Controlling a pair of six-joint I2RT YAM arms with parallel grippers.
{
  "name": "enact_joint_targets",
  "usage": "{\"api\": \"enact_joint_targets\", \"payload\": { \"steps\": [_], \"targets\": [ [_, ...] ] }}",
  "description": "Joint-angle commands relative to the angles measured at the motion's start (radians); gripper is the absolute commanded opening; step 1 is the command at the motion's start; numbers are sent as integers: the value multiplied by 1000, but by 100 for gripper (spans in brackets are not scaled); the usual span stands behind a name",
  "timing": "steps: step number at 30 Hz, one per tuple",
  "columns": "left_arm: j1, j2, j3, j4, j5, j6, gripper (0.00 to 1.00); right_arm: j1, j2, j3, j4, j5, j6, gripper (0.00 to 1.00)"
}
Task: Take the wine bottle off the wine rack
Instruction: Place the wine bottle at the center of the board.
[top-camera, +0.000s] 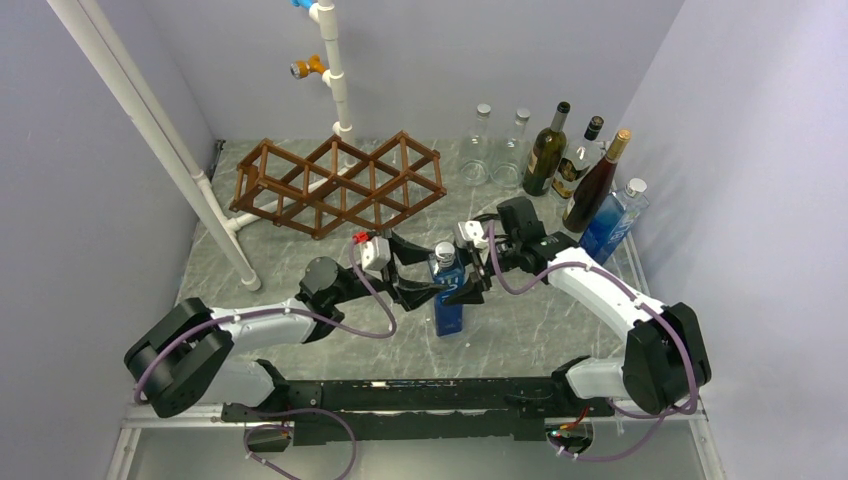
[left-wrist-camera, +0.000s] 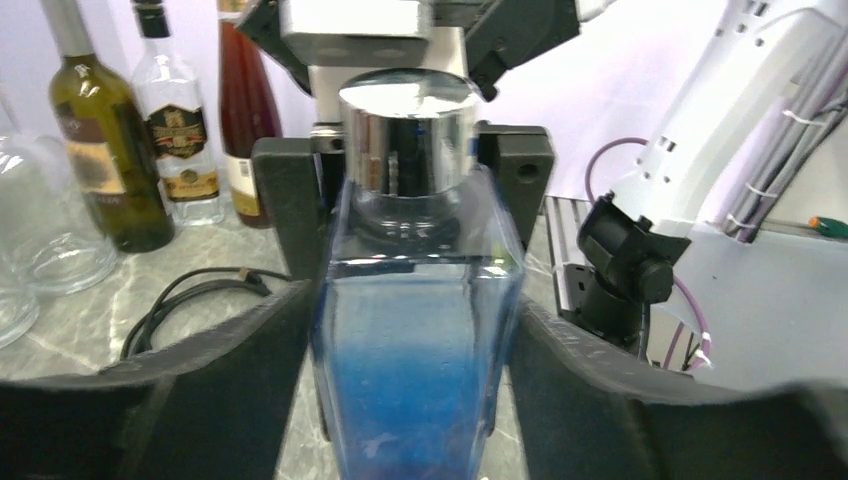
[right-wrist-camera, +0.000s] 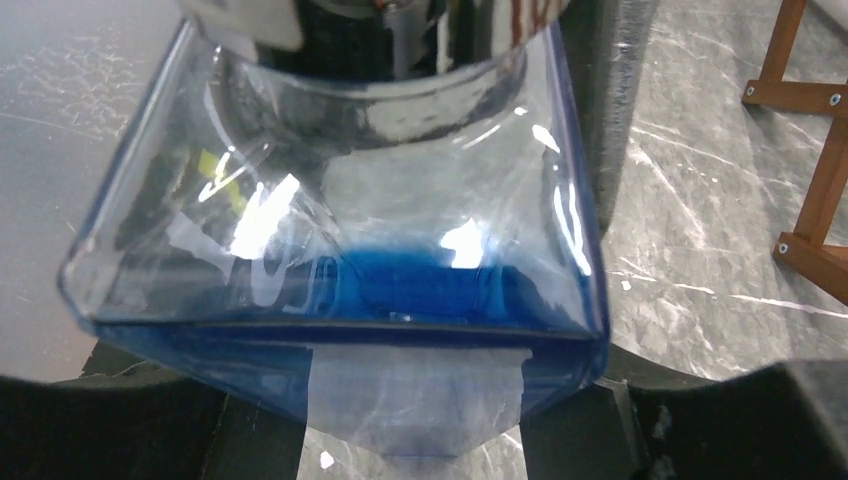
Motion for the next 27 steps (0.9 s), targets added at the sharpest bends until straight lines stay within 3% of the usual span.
{"api": "enact_joint_targets", "payload": {
  "steps": [1,4,6,13,19,27],
  "targets": [
    [-5,20,66,77,79,-62,59,-14,-33,-12,92,-44,-15,14],
    [-5,18,92,27,97,-64,17,-30,-35,-20,95,-24,-8,28],
    [-5,5,101,-13,100,-46,0,-45,-38,-23,94,-9,-4,40],
    [-23,-62,152,-266,107,112,0,-105,-64,12,-62,8,-127,96],
    [-26,-91,157,-341,88,146,0,-164,-112,71,-240,-6,-248,100],
    [-41,-121,184,-405,72,116,57,-154,-121,124,-257,-28,-155,100]
  ]
}}
